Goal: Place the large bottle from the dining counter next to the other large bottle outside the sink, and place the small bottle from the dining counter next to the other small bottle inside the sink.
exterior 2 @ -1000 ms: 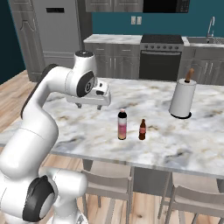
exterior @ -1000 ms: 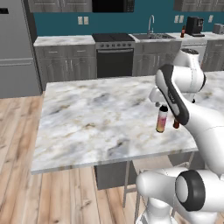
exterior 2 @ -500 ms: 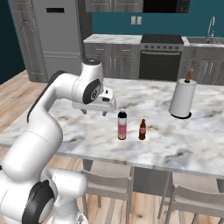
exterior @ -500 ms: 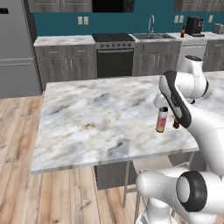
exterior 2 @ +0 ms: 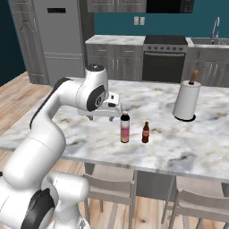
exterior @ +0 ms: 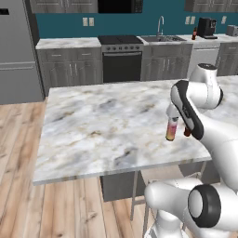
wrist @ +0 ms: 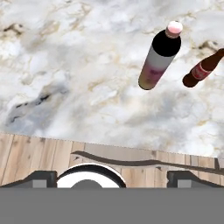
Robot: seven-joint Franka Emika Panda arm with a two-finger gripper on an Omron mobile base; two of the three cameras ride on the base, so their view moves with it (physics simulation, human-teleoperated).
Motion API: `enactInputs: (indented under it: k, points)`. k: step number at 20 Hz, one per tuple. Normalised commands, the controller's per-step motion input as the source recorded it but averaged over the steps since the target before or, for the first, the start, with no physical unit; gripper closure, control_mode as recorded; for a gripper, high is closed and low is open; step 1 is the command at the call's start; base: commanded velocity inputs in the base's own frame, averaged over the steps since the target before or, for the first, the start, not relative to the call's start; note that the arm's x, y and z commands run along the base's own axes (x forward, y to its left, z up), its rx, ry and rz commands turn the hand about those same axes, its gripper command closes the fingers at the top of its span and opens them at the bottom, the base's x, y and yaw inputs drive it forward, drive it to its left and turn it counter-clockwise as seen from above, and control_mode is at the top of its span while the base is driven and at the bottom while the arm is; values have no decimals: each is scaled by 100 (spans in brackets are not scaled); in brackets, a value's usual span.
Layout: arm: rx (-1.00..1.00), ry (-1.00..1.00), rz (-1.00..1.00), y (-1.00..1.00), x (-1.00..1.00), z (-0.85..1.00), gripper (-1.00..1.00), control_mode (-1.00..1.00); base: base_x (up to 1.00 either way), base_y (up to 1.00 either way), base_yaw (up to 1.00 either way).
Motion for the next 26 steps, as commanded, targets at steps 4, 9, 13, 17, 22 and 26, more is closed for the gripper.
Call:
enactInputs:
  k: [4,9,13,17,22,26]
  points:
    - [-12,-7,0,-12,0,0,-100,-100,0,0,0]
    - [-13,-8,0,-7,0,0,-100,-100,0,0,0]
    - [-6,-7,0,-7,0,-4,-100,-100,0,0,0]
    - [0,-3,0,-6,2,-12,-100,-100,0,0,0]
    - [0,0,0,-4,8,-15,-100,-100,0,0,0]
    - [4,0,0,-6,14,-16,-100,-100,0,0,0]
